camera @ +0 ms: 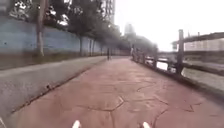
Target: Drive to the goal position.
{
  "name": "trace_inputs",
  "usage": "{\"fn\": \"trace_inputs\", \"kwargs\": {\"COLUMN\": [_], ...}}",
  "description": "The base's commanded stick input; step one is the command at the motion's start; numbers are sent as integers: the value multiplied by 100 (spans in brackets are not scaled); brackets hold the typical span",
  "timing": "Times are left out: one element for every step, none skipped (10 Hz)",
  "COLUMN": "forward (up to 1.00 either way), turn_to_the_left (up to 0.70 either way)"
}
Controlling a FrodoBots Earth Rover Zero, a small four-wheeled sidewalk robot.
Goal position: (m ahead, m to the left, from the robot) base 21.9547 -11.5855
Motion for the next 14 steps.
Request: {"fn": "trace_inputs", "kwargs": {"forward": [70, 70, 70, 70, 70, 70, 70, 70, 70, 70, 70, 70, 70, 70], "turn_to_the_left": [0, 0, 0, 0, 0, 0, 0, 0, 0, 0, 0, 0, 0, 0]}}
